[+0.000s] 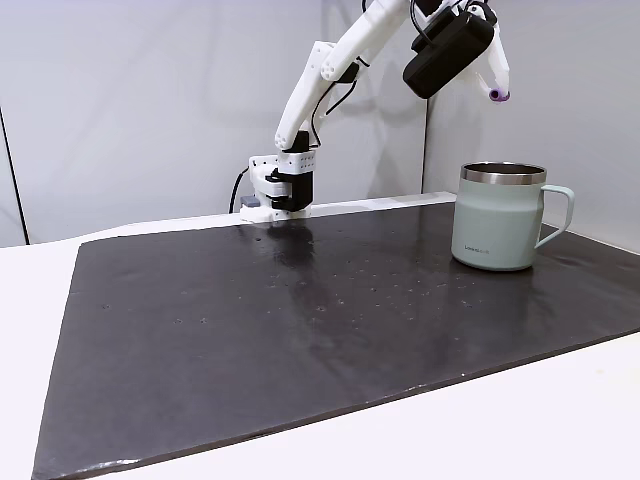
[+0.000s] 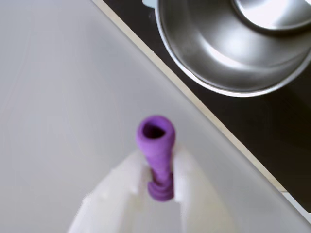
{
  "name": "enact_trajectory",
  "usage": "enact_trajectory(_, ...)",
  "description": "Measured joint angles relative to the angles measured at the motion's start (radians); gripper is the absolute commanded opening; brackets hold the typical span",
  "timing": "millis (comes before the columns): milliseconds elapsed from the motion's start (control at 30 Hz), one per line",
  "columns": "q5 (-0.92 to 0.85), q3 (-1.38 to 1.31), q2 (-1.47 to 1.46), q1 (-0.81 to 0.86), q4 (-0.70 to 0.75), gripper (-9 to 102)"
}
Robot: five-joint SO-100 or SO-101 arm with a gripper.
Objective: Grasp a pengrip and put it in the cup.
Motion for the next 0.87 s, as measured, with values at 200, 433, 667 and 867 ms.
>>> enact_trajectory(200,0.0,-0.003,0.0,0.005,0.002,29)
enact_trajectory(433,0.0,-0.003,0.0,0.011,0.002,29)
enact_trajectory(667,0.0,-0.003,-0.008,0.014,0.002,29)
enact_trajectory(867,0.0,-0.003,-0.008,0.014,0.002,29)
